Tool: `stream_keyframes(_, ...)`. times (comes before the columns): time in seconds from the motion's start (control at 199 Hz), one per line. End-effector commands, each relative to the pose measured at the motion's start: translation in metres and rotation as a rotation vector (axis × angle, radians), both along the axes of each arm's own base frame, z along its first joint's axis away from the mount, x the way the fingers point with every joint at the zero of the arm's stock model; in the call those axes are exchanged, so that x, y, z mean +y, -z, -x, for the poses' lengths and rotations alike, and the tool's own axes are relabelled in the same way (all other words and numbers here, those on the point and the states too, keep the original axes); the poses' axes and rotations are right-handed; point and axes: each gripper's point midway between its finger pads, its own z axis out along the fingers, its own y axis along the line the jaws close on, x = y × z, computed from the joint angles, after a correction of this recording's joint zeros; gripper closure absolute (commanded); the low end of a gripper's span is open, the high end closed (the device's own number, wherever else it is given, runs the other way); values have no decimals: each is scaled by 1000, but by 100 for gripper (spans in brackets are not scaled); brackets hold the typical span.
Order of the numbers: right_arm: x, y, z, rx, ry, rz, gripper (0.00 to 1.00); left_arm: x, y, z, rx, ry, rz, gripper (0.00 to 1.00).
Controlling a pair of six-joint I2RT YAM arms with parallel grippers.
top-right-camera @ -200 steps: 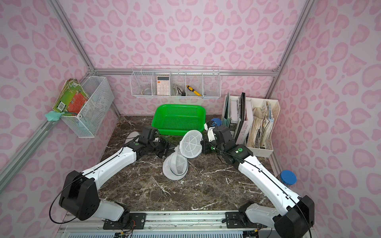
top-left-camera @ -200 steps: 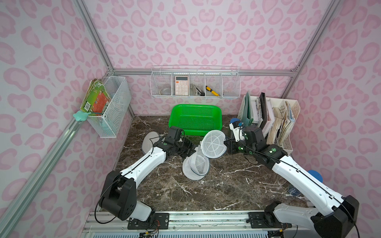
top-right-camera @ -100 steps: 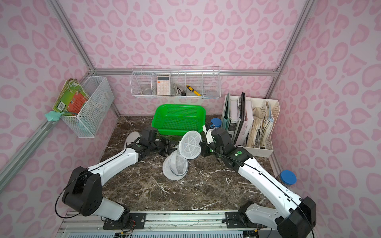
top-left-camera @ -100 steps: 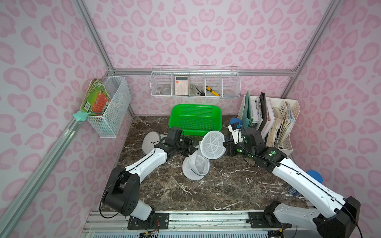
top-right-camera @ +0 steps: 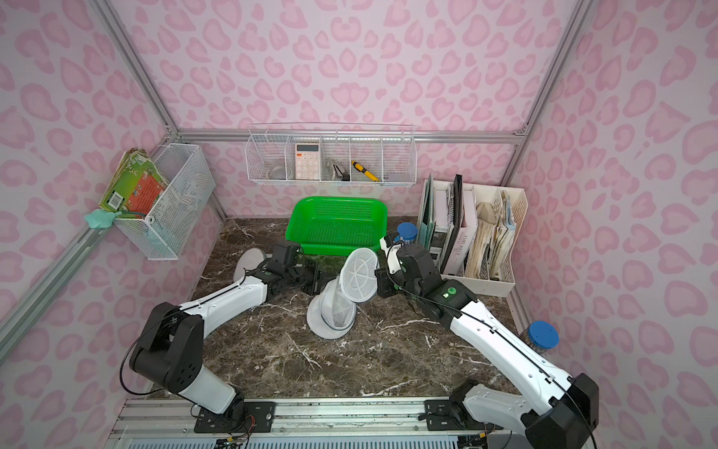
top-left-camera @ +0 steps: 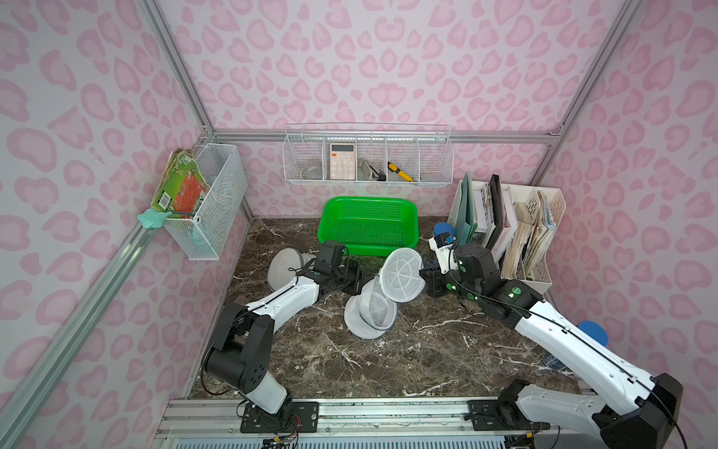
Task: Turn the laundry bag inside out
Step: Turn over the laundry bag at the center of the board.
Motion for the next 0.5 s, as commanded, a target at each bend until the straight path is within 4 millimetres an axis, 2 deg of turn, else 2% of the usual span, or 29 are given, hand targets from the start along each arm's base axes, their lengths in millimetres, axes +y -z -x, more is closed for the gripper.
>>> stream_keyframes(0.0,4,-12,-2,-59,-13,25,100,-5,-5,-3,-22,21,17,100)
stream_keyframes(0.106,15,-22,2,-105,-44,52,100,-5,-5,-4,-26,24,15,100)
stream_keyframes(0.196,33,-36,8,-155,-95,58,100,-7,-6,-8,-43,27,26,100)
stream_keyframes(0.362,88,-60,37,-238,-275,20,100,-11,-14,-14,-83,35,49,100)
stream_keyframes(0.498,138,-54,61,-242,-417,10,100,-14,-22,-17,-118,45,64,100)
